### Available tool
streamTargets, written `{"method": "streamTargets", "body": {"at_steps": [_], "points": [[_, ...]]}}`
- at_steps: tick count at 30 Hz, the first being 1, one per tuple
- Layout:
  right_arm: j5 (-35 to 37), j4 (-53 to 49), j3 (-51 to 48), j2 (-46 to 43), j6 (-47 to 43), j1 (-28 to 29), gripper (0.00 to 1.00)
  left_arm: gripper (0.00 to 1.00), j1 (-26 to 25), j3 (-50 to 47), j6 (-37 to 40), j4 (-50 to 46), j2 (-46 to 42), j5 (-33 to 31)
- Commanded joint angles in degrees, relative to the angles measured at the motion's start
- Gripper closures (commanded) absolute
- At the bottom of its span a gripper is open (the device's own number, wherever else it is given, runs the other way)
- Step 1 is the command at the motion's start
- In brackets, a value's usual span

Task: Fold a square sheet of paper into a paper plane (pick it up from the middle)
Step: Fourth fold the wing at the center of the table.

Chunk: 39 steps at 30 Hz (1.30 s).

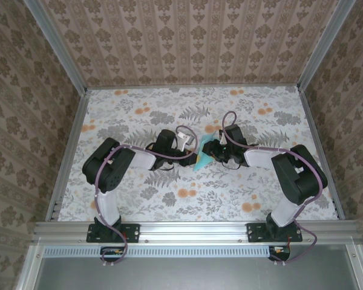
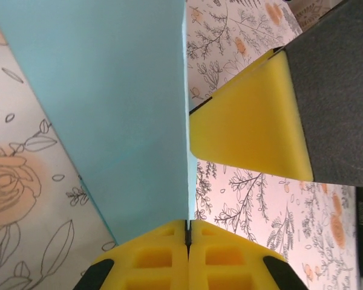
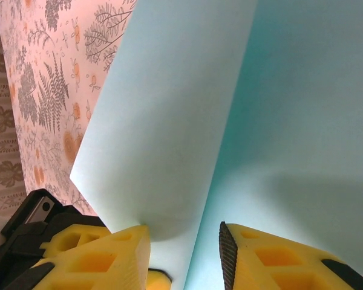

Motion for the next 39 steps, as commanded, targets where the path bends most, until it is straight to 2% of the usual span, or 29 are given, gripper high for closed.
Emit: {"method": "streamTargets", "body": {"at_steps": [1,13,28,32,39], "points": [[-2.0,1.3,-1.0,-1.1,-2.3,-0.2,0.61,0.95,0.5,-1.4,-4.8,3.7,-1.0,3.1],[-2.3,1.9,-0.5,1.5,-2.9,-0.1,0.53,0.95,0.7,-0.6,-8.6,1.4,0.2,3.6],[-0.2,-3.3,1.6,4.2,-4.8,-0.2,0.5,0.91,1.0,1.8,-10.0,-1.9,2.3,4.6],[1.2,-6.0,2.1,4.6,-5.1,-0.2,0.5,0.88,1.1,2.5,-9.5,-3.4,2.1,4.6],[5.4,-13.6,3.8,5.7,-5.5,0.1,0.5,0.76,2.1,2.4,-6.9,-9.4,-2.1,2.8]]}}
